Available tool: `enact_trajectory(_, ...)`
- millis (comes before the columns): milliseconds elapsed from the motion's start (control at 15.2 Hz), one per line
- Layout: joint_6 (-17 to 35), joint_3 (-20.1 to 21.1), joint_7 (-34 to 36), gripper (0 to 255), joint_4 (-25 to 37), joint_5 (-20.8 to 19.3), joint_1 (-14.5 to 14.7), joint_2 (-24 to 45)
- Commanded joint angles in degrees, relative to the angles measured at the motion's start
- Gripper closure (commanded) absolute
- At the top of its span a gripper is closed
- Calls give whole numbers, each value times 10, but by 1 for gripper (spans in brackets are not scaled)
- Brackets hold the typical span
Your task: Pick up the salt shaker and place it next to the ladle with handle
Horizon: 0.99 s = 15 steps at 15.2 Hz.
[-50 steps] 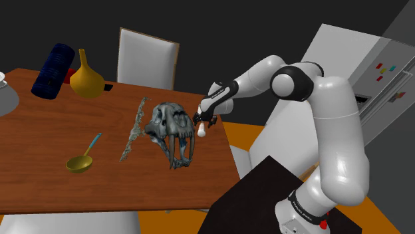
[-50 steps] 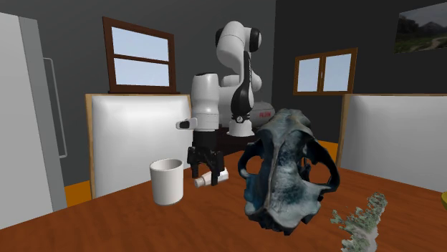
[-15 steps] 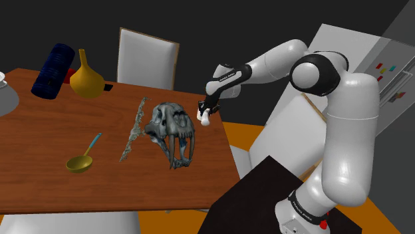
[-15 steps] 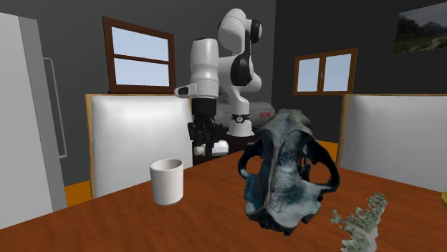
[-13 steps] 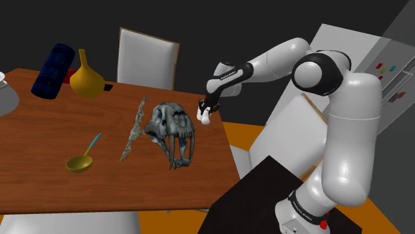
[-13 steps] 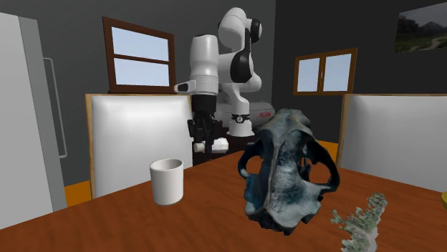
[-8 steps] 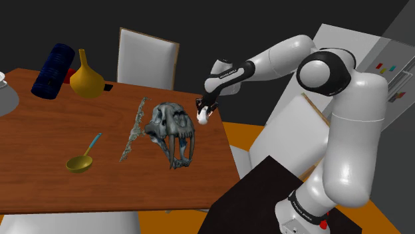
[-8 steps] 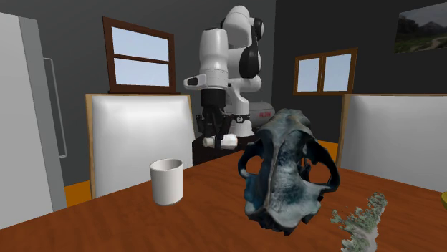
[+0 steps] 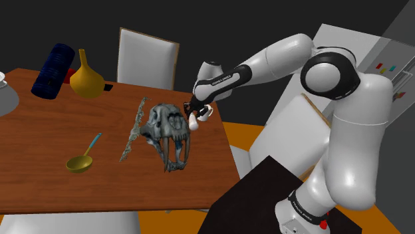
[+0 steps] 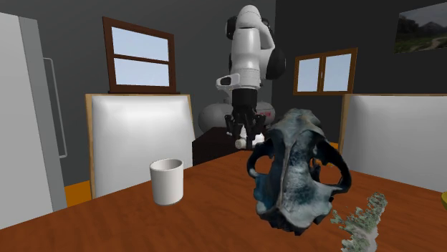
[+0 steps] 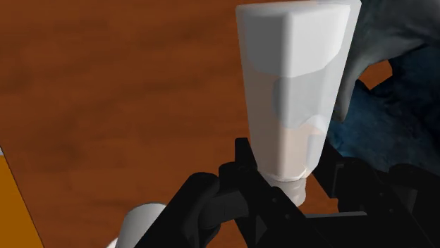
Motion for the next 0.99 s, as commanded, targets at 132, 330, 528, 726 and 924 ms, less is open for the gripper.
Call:
enact_trajectory(132,-10,10,54,255,19,-10,44,11)
enact_trajectory(330,-16,13,96,255,33,-19,76,20)
enact_trajectory(528,-25,17,136,255,53,-27,106,32)
enact_trajectory(726,-37,20,175,255,80,-33,135,47)
enact_trajectory(924,-52,23,212,255,113,-39,162,67)
